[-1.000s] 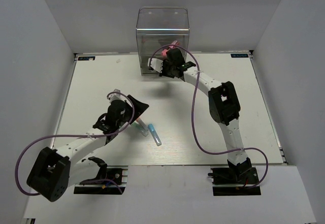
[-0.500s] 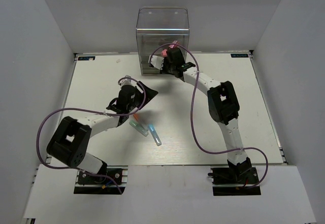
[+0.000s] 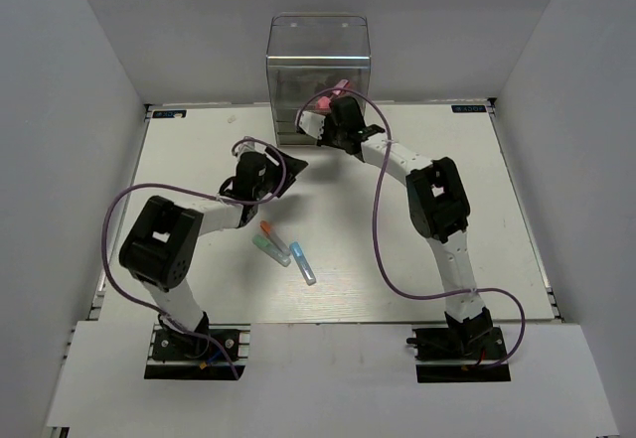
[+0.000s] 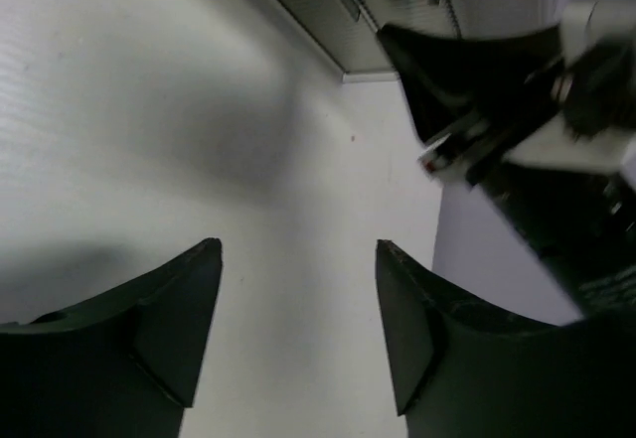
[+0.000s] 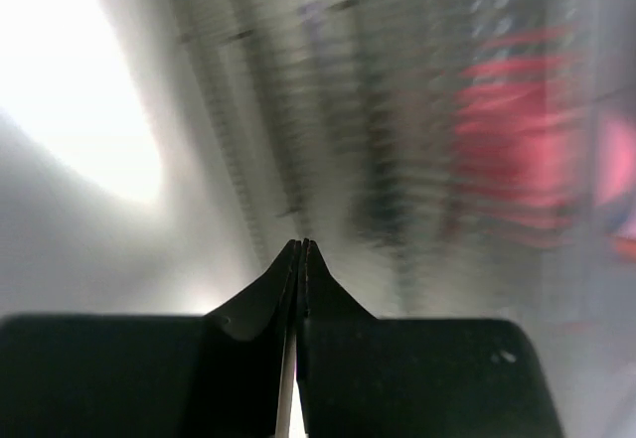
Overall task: Sort the stationery into containers
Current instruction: Close the drawer at the center of the board, then open the drawer at the center of the board.
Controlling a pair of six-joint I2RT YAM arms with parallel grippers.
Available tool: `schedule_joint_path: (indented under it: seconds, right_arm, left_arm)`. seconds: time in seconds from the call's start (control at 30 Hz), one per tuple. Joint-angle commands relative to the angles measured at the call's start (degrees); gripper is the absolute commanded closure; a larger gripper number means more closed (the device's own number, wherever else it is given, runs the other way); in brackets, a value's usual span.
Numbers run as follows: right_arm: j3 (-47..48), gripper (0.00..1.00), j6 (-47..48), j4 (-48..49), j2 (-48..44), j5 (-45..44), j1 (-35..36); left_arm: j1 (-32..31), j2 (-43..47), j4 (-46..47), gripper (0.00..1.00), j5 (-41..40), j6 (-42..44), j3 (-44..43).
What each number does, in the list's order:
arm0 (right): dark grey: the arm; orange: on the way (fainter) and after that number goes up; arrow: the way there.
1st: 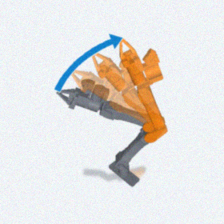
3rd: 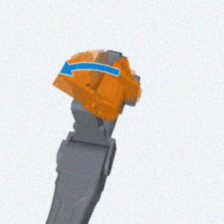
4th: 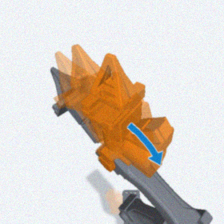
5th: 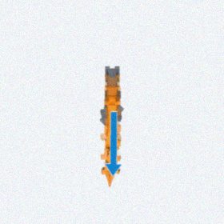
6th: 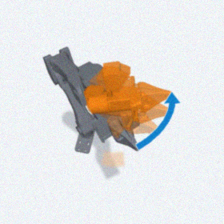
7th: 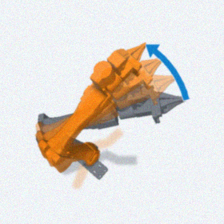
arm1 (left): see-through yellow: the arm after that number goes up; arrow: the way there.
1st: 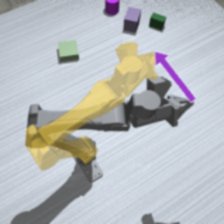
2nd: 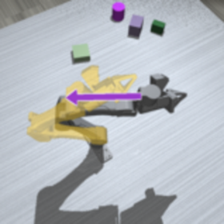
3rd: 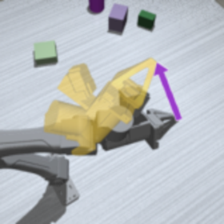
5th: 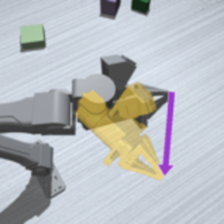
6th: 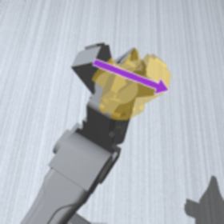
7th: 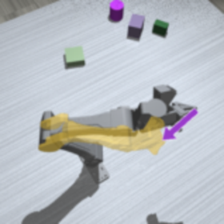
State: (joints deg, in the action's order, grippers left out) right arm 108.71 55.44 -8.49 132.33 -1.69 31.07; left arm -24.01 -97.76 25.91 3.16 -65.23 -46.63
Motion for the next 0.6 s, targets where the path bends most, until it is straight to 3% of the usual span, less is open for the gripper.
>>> schedule_joint_path:
  seconds: [0.0, 0.03, 0.07, 0.1, 0.17, 0.23, 0.3, 0.33, 0.47, 0.57]
  right_arm:
    - [-5.57, 1.00, -1.38, -1.51, -6.71, 5.02, -0.57]
    - [-7.61, 1.00, -2.08, -1.53, -9.96, 7.99, -0.40]
    - [-9.81, 0.92, -3.92, -1.18, -11.47, 9.76, -0.57]
    - [-14.00, 0.63, -5.59, -0.57, -15.05, 11.35, -0.57]
    - [-23.06, 0.41, -9.54, 1.28, -21.80, 13.54, -0.75]
    - [-28.52, 0.37, -13.06, 2.25, -24.56, 14.61, -1.18]
    - [-32.84, 0.44, -18.50, 1.99, -29.93, 16.62, -1.97]
    - [-36.60, 0.60, -19.57, 1.38, -30.81, 17.16, -2.85]
    - [-44.43, 1.00, -23.44, 0.93, -38.10, 19.71, -4.43]
    - [-50.59, 1.00, -24.41, 2.25, -42.41, 19.63, -5.31]
  left_arm:
    - [1.24, -5.22, 4.57, 0.29, 1.49, -3.49, -5.21]
    - [1.25, -6.64, 4.59, 0.31, 1.50, -4.19, -6.09]
    - [1.25, -8.14, 5.72, 0.32, 2.02, -4.98, -6.89]
    - [1.77, -9.72, 7.99, 0.35, 2.64, -6.38, -7.68]
    - [1.77, -12.88, 10.38, 0.43, 3.16, -8.23, -10.05]
    - [2.30, -17.45, 14.67, 0.50, 3.17, -10.52, -12.25]
    - [2.30, -20.09, 17.23, 0.56, 1.86, -11.14, -14.26]
    - [2.30, -22.19, 18.55, 0.56, 1.85, -11.14, -15.06]
    - [2.30, -26.42, 19.18, 0.54, -0.25, -11.67, -19.02]
    - [2.30, -28.19, 19.70, 0.49, -2.35, -11.67, -22.26]
